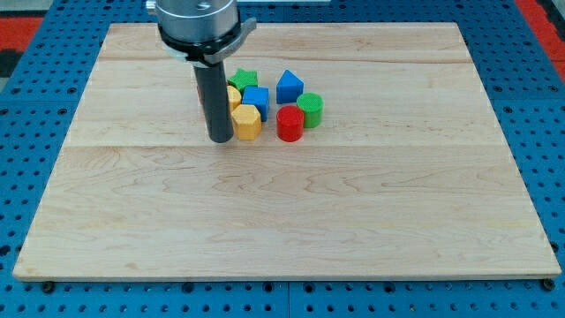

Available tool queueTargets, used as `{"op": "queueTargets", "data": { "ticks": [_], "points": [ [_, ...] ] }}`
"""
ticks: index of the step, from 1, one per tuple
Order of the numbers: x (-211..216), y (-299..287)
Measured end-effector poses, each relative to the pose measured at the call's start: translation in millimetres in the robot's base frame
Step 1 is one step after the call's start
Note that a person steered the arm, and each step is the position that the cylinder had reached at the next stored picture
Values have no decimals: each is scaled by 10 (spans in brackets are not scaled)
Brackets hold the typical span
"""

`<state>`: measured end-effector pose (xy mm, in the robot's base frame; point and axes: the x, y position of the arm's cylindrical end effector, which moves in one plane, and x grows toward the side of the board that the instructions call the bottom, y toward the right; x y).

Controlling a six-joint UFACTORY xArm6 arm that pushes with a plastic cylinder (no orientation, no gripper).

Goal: Move the group of blocks a bit right

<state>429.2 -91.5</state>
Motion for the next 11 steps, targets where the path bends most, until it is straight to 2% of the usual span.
{"op": "queueTargets", "data": {
  "ticks": [1, 2, 4, 6, 9, 11],
  "points": [
    [-152, -577],
    [-504, -993],
    [-1045, -906],
    [-1051, -784],
    [-1052, -192],
    [-1052, -240]
  ]
}}
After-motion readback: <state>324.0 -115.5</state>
